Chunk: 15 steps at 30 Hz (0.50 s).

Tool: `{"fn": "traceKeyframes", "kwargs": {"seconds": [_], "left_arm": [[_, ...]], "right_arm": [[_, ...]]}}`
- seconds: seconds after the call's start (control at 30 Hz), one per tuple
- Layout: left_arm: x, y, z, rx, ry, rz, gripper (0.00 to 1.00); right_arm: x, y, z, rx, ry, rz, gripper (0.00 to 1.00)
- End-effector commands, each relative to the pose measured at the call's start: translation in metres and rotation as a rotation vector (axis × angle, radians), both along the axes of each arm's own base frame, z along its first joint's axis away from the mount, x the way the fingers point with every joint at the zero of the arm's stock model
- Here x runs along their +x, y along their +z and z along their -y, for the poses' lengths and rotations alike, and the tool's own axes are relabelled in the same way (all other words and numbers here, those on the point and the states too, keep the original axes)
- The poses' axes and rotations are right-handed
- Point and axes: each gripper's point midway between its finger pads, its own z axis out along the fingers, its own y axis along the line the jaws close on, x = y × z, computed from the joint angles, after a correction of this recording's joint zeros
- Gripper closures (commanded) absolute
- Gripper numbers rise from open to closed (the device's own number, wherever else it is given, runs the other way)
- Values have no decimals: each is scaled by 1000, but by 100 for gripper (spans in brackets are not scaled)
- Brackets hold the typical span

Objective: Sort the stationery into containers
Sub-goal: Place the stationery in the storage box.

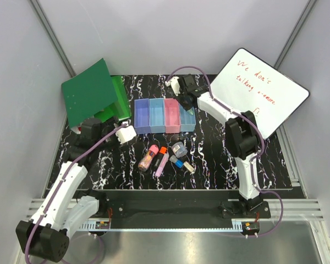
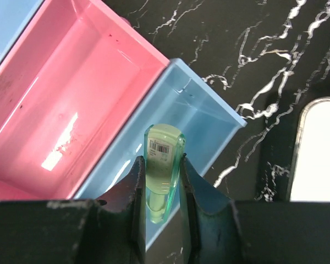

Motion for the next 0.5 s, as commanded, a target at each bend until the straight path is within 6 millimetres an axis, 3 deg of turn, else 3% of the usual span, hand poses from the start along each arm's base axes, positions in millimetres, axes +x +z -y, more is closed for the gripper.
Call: {"fn": "traceKeyframes", "kwargs": {"seconds": [0.0, 0.27, 0.33, 0.47], "left_arm": [[3, 6, 0, 11, -11, 49, 1], [6, 5, 2, 12, -18, 41, 1], [7, 5, 3, 11, -19, 40, 1], [8, 4, 2, 16, -17, 41, 1]], "right_arm": [[13, -5, -2, -2, 8, 22, 100], [20, -12, -1, -8, 3, 26, 100], [20, -13, -1, -11, 6, 27, 84], [21, -10, -1, -11, 4, 32, 71]]}}
